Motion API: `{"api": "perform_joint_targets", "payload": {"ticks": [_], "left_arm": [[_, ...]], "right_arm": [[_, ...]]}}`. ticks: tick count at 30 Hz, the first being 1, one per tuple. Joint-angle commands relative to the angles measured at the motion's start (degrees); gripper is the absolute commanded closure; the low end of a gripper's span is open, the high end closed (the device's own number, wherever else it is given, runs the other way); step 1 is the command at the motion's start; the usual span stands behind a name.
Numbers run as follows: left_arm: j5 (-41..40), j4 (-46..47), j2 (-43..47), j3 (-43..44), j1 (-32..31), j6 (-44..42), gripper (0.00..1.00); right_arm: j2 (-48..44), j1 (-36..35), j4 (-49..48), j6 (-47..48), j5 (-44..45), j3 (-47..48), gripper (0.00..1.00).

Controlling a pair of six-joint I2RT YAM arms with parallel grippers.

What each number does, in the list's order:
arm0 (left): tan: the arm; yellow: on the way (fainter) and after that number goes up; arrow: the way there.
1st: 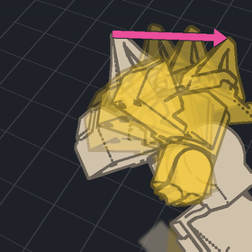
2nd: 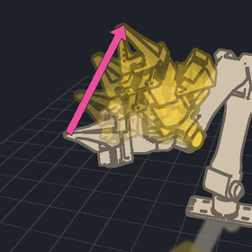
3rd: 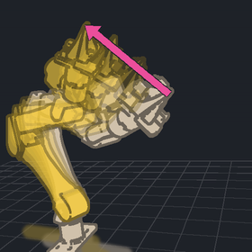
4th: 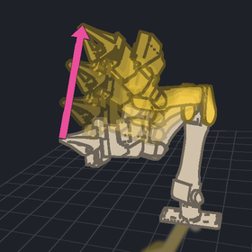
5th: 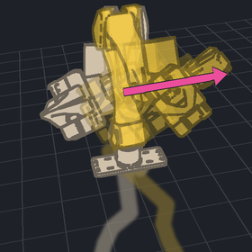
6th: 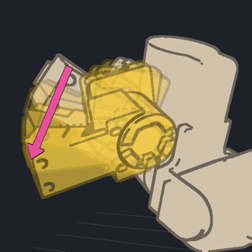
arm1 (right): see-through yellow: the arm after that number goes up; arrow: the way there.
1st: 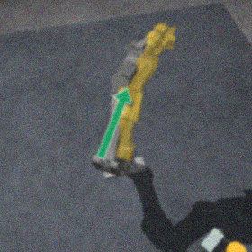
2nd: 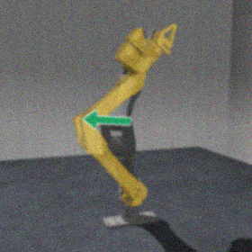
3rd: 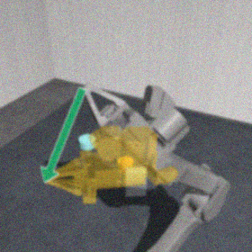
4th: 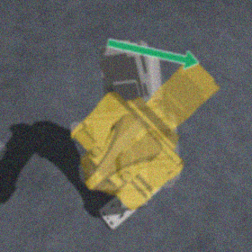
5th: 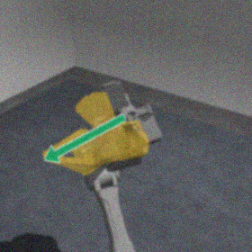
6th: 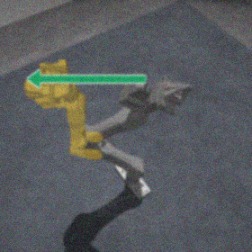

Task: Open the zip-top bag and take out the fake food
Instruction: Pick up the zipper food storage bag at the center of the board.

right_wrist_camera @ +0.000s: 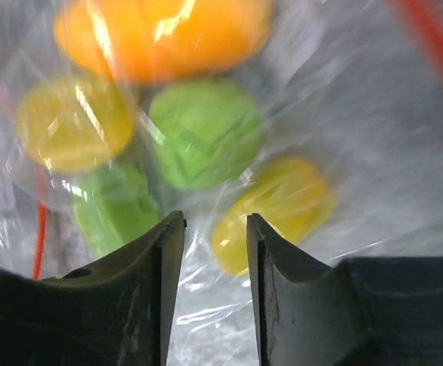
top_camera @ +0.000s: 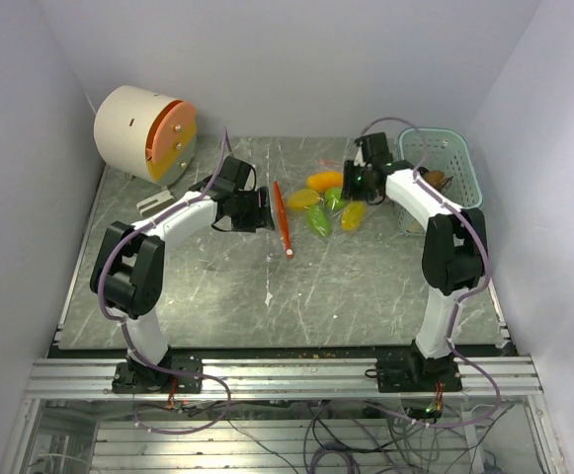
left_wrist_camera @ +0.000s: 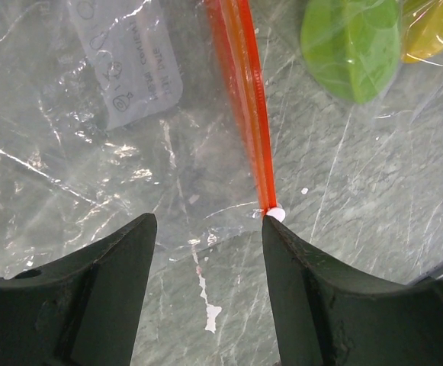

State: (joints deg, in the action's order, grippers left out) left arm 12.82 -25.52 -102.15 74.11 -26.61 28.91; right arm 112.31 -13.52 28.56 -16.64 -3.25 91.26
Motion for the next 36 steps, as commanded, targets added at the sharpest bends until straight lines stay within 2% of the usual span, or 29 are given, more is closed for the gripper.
{"api": "perform_joint_targets", "payload": {"ticks": [1,3,5,8,11,14,15,24,25,36], "left_arm": [[-1.2,0.4,2.8,-1.7,0.3,-0.7,0.32],[-0.8,1.0,2.7,-2.1,0.6,-0.5,0.32],[-0.6,1.2,2.4,-2.1,0.6,-0.3,0.32],[0.2,1.7,2.0,-2.2,0.6,0.2,0.32],[0.2,2.0,2.3,-2.7,0.6,0.4,0.32],[-0.2,2.0,3.2,-3.7,0.6,0.7,0.32],[-0.3,1.9,3.4,-3.8,0.6,0.6,0.32],[-0.9,1.5,4.5,-4.5,0.7,0.7,0.32],[-0.9,1.5,4.5,-4.6,0.6,0.6,0.32],[-0.3,2.5,4.2,-4.7,0.7,1.0,0.33]], "right_arm": [[-3.3,-6.4,-1.6,1.7,-2.1,-6.6,0.52],[-4.4,-8.7,-2.5,1.7,-1.5,-8.4,0.38],[-4.5,-10.4,-3.6,1.6,-0.5,-9.9,0.3],[-2.6,-11.6,-3.7,1.8,0.6,-10.4,0.24],[-0.5,-12.8,-4.5,2.9,2.4,-10.4,0.24],[1.6,-13.3,-4.6,3.6,3.9,-9.8,0.33],[2.2,-13.4,-4.5,3.7,4.6,-9.5,0.42],[-0.9,-14.3,-5.0,2.8,5.8,-8.9,0.98],[-1.5,-14.3,-4.8,2.7,6.0,-8.7,1.0],[-6.7,-14.3,-0.9,2.3,5.3,-0.6,1.0]]}}
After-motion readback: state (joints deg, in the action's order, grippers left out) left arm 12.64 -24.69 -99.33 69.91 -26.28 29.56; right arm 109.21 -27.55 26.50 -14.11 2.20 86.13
